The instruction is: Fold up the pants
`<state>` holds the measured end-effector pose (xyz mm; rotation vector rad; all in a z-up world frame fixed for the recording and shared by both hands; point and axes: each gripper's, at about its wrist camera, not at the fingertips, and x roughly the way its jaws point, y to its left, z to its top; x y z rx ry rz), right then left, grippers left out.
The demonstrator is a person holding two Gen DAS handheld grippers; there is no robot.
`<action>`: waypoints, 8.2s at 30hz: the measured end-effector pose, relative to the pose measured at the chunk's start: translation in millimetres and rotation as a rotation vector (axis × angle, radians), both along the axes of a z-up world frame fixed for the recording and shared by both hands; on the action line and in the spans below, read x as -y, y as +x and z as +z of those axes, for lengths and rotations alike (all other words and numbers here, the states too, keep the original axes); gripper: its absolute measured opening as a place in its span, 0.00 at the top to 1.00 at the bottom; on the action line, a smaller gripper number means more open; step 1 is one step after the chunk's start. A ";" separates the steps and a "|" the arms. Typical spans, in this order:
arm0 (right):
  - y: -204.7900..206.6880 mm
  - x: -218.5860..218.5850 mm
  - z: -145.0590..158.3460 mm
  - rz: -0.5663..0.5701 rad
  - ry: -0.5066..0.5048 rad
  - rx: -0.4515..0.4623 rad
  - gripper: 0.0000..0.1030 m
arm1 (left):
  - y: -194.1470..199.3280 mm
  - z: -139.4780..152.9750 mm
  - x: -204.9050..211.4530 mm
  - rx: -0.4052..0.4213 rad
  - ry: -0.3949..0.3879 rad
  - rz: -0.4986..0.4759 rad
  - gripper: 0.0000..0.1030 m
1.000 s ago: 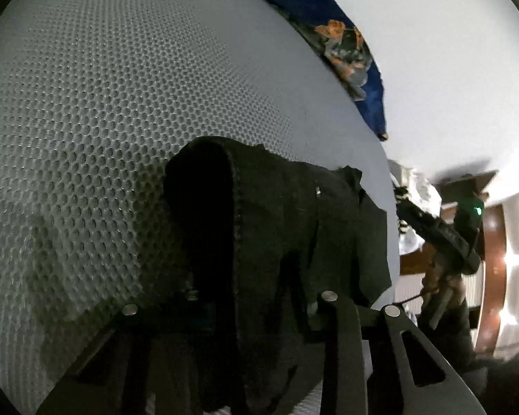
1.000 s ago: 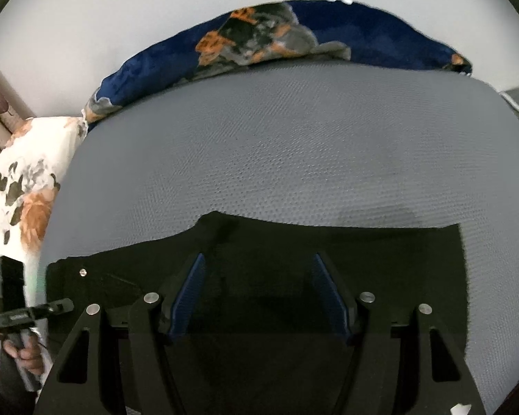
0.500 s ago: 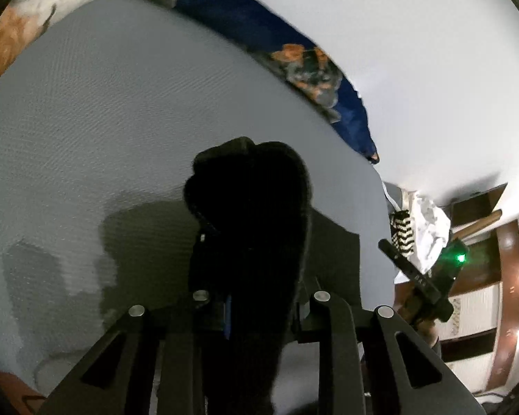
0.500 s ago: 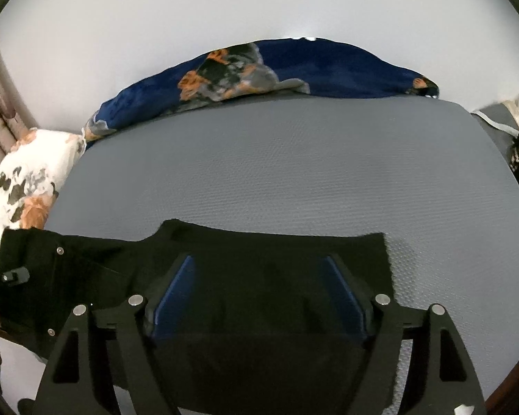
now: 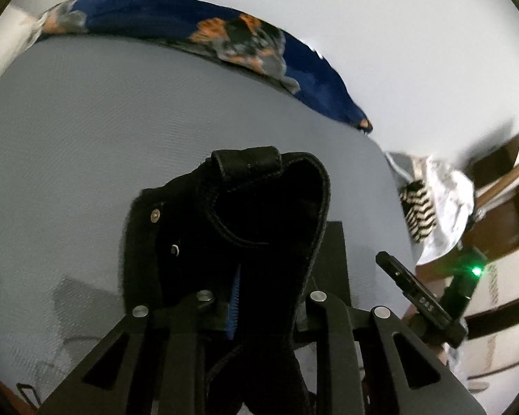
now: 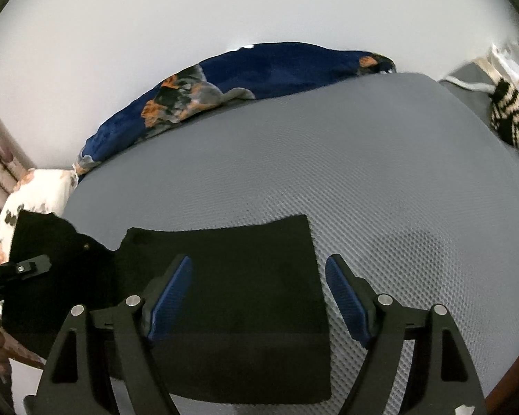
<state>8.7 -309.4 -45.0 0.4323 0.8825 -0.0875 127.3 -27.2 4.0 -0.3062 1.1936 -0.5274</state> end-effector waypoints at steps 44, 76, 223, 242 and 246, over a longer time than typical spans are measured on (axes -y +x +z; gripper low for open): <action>5.7 4.1 -31.6 0.254 0.213 -0.020 0.25 | -35.5 -56.2 31.0 0.161 0.292 0.030 0.37; 91.3 -13.6 -81.0 0.475 0.472 -0.167 0.24 | -35.7 -75.5 -17.3 0.114 0.413 0.128 0.37; -1.4 72.2 -82.3 0.142 0.462 -0.216 0.52 | -24.0 -111.7 -11.1 -0.128 0.065 -0.039 0.30; 28.6 72.3 -113.7 0.260 0.680 -0.177 0.52 | 15.8 -121.3 -1.7 -0.195 -0.137 -0.031 0.30; 37.9 64.1 -114.8 0.276 0.681 -0.160 0.54 | 14.2 -124.2 9.6 -0.193 -0.177 -0.042 0.30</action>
